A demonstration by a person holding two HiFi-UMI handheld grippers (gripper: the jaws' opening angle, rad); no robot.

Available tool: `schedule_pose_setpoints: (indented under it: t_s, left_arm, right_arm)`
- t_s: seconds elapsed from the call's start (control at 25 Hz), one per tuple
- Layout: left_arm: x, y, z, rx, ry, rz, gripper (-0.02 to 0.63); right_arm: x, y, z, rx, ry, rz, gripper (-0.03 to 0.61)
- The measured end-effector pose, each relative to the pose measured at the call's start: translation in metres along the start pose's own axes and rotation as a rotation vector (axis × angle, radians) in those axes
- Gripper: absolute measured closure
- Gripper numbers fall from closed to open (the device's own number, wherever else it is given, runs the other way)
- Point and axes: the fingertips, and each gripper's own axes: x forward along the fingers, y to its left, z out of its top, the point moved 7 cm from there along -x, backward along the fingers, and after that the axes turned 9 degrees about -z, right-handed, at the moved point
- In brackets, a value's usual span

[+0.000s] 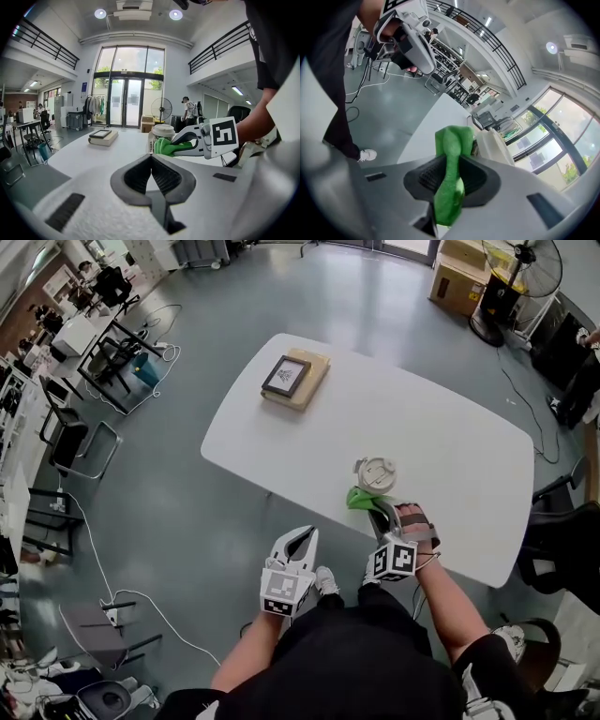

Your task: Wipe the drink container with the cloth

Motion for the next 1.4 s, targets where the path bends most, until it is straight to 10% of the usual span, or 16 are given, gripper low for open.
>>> schedule_pose_setpoints:
  t_s: [1.0, 1.4]
  left_arm:
    - [0.0, -0.018, -0.028, 0.001, 0.069, 0.032, 0.6]
    - [0.009, -0.019, -0.025, 0.003, 0.072, 0.024, 0.6]
  right_arm:
    - [0.051, 0.066, -0.045, 0.038, 0.153, 0.171, 0.485]
    - [0.032, 0.053, -0.036, 0.094, -0.007, 0.192, 0.485]
